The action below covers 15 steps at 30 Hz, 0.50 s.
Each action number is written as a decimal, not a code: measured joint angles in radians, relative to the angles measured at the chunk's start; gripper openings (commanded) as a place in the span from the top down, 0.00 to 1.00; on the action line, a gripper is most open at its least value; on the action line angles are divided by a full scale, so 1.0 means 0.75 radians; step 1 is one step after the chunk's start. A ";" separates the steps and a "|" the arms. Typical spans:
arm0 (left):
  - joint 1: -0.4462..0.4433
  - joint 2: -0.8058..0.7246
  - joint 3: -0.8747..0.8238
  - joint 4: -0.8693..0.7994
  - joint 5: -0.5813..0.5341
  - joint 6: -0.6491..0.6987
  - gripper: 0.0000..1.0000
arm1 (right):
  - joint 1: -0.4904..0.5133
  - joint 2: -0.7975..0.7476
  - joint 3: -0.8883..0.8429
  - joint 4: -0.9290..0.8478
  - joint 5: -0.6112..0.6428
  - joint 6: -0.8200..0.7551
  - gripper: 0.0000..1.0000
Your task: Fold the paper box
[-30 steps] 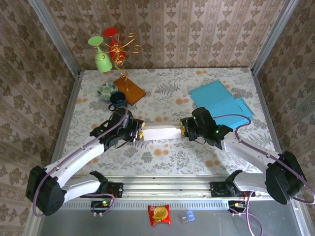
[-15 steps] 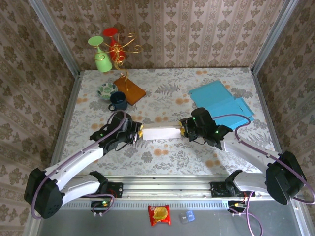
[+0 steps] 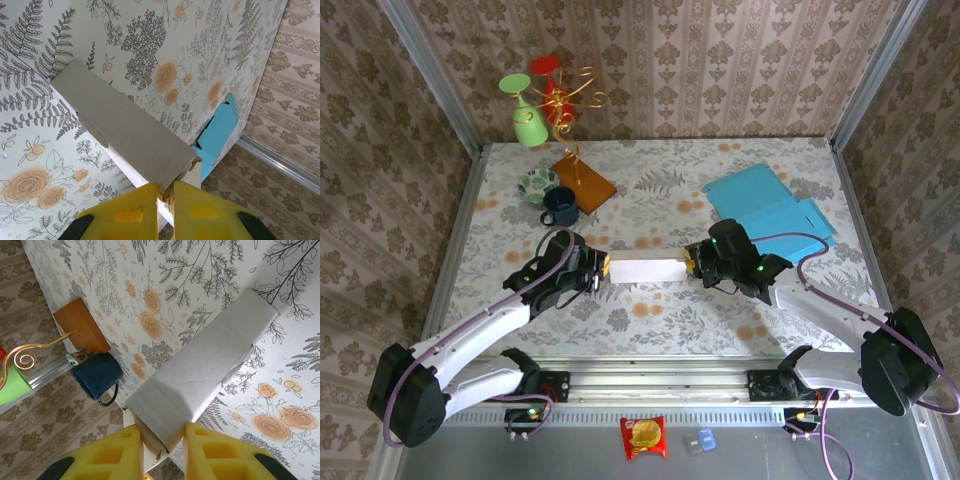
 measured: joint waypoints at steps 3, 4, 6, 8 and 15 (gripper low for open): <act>-0.005 -0.008 -0.013 0.015 -0.004 -0.001 0.87 | 0.000 0.001 0.018 -0.039 -0.009 -0.003 0.86; -0.007 -0.011 -0.016 0.017 -0.006 -0.001 0.89 | 0.000 0.001 0.025 -0.053 -0.014 -0.002 0.86; -0.008 -0.019 -0.026 0.025 -0.008 -0.005 0.90 | 0.000 0.004 0.045 -0.093 -0.028 -0.001 0.88; -0.008 -0.025 -0.032 0.032 -0.009 -0.005 0.91 | -0.002 0.010 0.060 -0.115 -0.038 -0.001 0.90; -0.008 -0.028 -0.044 0.054 -0.009 -0.006 0.96 | -0.002 0.022 0.093 -0.175 -0.061 -0.001 0.88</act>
